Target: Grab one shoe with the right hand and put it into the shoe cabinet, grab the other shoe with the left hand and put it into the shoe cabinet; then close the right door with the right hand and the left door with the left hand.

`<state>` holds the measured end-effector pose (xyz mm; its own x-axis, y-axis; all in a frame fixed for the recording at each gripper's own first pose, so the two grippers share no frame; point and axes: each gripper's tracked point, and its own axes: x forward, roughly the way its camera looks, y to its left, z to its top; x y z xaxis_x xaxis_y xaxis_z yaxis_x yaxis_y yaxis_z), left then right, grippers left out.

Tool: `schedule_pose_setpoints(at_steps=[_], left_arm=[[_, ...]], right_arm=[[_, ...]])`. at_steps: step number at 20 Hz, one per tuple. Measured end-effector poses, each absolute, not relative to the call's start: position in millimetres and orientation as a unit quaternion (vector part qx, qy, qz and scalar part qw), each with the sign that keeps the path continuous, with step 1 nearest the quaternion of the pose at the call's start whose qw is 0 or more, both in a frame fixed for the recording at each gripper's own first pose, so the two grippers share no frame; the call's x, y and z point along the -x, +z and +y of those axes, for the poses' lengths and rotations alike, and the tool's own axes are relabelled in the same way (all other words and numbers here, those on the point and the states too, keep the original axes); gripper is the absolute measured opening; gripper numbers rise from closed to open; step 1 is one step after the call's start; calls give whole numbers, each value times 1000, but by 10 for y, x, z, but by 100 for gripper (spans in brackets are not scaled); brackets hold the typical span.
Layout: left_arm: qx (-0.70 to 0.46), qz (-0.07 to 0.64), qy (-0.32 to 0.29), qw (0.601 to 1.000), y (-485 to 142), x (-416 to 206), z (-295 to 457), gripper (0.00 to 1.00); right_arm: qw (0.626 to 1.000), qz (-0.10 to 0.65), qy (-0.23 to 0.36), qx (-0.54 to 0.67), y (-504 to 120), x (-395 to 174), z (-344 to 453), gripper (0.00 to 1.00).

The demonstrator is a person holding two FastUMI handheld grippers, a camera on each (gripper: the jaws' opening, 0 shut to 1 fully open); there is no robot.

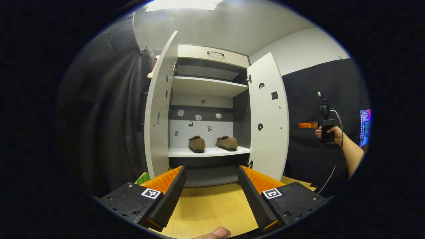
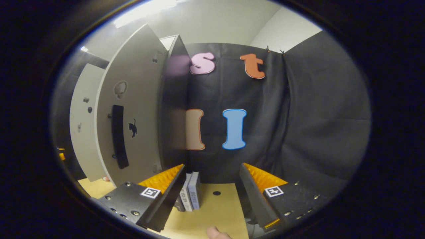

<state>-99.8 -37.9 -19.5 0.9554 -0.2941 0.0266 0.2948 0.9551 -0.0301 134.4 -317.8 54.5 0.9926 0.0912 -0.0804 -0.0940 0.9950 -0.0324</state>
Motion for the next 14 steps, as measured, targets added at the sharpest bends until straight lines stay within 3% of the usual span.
schedule_pose_setpoints(at_steps=[14], left_arm=[[28,10,-109,994,-441,950,124,96]], right_arm=[[992,72,83,58,458,-1557,-2089,98]])
